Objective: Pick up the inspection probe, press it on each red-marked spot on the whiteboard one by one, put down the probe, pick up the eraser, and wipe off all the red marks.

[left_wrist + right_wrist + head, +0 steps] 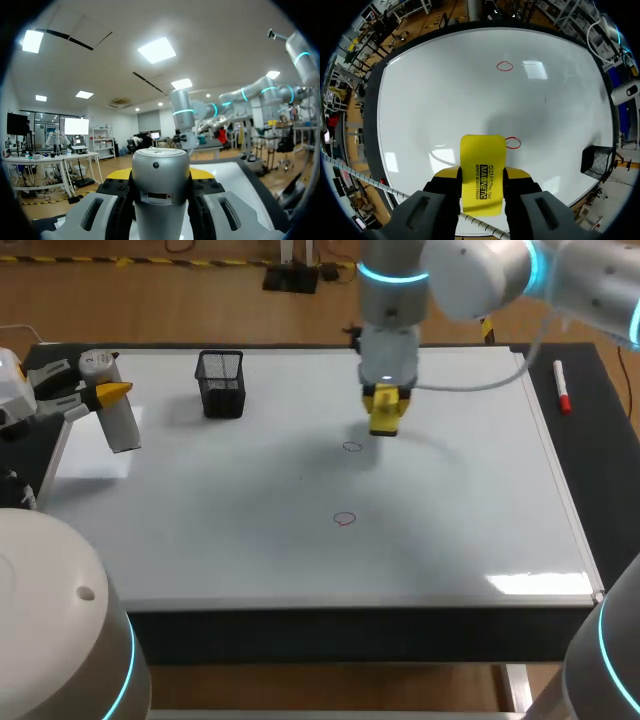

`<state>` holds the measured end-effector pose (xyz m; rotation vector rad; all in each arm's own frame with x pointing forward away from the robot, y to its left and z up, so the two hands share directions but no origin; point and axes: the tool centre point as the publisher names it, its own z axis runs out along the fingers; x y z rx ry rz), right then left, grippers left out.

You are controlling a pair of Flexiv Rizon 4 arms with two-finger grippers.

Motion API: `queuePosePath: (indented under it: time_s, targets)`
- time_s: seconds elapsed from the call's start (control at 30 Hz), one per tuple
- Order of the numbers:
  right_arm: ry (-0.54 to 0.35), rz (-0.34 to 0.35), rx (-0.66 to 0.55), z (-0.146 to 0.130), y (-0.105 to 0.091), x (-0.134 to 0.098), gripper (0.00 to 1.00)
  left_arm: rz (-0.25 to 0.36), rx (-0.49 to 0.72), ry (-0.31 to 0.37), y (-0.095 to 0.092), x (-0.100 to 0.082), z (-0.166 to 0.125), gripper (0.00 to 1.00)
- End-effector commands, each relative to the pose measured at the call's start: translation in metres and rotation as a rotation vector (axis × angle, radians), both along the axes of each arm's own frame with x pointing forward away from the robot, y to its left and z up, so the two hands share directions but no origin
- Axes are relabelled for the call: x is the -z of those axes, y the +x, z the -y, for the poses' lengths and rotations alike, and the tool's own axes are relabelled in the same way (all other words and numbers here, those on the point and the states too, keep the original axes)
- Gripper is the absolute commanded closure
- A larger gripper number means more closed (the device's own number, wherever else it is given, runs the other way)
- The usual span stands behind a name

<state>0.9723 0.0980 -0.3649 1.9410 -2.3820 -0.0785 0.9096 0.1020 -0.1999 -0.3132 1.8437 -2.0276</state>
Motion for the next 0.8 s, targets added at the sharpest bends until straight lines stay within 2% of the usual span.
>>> queuePosePath:
  time_s: [0.03,0.53,0.8]
  targets:
    - [0.052,0.007,0.039,0.051,0.001,-0.004,1.0,0.0,-0.001,0.0,0.0,-0.001,0.0,1.0]
    - [0.036,0.006,0.186,0.147,0.015,0.002,1.0,0.0,-0.001,0.0,0.0,-0.001,0.0,1.0]
    - [0.031,-0.028,0.229,0.173,0.018,0.01,1.0,0.0,-0.001,0.0,0.0,-0.001,0.0,1.0]
